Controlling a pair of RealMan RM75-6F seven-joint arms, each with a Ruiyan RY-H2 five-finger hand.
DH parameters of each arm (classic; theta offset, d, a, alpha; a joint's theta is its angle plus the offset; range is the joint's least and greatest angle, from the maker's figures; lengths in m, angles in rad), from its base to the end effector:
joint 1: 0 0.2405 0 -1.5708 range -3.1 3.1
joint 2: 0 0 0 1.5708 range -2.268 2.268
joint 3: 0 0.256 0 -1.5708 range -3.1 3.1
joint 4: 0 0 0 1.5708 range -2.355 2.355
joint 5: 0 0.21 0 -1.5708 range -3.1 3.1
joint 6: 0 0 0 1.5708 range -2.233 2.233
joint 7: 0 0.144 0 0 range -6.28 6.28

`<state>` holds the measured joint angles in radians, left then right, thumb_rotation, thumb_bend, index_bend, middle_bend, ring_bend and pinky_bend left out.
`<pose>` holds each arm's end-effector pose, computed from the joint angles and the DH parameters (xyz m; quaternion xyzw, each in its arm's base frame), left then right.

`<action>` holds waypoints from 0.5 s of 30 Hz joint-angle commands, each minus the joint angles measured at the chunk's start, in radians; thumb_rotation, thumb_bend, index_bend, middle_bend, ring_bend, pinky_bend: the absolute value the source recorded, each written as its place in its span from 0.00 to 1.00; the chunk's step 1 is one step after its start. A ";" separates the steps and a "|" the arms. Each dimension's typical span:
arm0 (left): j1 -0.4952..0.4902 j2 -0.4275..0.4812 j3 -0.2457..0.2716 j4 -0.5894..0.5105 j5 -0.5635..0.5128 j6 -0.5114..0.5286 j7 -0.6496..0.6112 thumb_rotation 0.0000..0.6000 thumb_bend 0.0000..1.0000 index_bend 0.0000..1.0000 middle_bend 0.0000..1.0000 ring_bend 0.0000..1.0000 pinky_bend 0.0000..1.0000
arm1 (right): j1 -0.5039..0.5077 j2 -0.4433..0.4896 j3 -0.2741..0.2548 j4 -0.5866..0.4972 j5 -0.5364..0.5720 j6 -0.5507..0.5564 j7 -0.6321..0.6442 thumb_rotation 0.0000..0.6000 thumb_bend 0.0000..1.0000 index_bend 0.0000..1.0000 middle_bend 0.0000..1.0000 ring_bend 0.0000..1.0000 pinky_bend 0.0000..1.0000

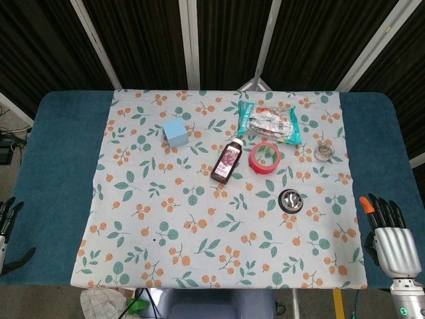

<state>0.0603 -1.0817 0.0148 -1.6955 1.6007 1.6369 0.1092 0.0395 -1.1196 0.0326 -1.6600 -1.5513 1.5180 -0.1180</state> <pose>-0.3024 0.1227 0.1701 -0.5888 -0.3664 -0.3709 0.6176 -0.3018 -0.1628 0.1539 0.6114 -0.3643 0.3696 0.5973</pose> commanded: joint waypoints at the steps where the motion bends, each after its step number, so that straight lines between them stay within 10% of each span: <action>1: 0.003 0.000 0.000 0.002 0.004 0.007 -0.004 1.00 0.29 0.07 0.00 0.00 0.09 | 0.000 0.000 0.000 0.000 0.002 -0.002 0.000 1.00 0.95 0.02 0.00 0.00 0.00; 15: 0.004 -0.005 0.000 0.003 0.002 0.003 0.005 1.00 0.29 0.07 0.00 0.00 0.09 | 0.007 -0.003 0.003 0.008 0.008 -0.017 0.012 1.00 0.95 0.02 0.00 0.00 0.00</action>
<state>0.0644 -1.0860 0.0152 -1.6921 1.6035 1.6411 0.1133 0.0466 -1.1222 0.0351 -1.6517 -1.5431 1.5015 -0.1055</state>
